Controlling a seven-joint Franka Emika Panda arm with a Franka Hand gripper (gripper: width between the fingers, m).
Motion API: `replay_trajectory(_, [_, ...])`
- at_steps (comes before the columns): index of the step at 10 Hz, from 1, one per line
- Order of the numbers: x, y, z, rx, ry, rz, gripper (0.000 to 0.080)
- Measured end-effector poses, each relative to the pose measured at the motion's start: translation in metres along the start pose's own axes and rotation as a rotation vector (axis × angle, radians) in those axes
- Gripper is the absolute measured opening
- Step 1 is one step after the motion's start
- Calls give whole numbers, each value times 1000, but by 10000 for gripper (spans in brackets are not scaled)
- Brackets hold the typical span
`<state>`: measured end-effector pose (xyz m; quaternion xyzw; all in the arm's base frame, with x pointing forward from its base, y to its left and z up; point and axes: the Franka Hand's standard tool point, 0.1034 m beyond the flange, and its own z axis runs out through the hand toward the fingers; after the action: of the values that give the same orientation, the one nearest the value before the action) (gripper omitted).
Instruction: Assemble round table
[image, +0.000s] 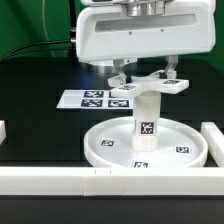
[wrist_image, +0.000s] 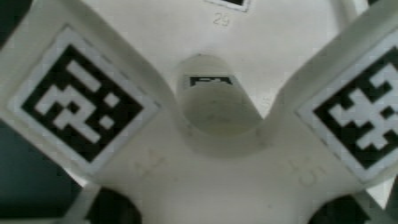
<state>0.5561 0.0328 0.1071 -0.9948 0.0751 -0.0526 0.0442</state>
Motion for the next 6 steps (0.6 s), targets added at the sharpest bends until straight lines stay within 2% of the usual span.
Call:
replay_trajectory(2, [1,-2,0,26,-2,217,445])
replay_trajectory(3, [2,-4,0,21,15,300,445])
replay_trajectory(6, [3,-2,0,29,14,508,445])
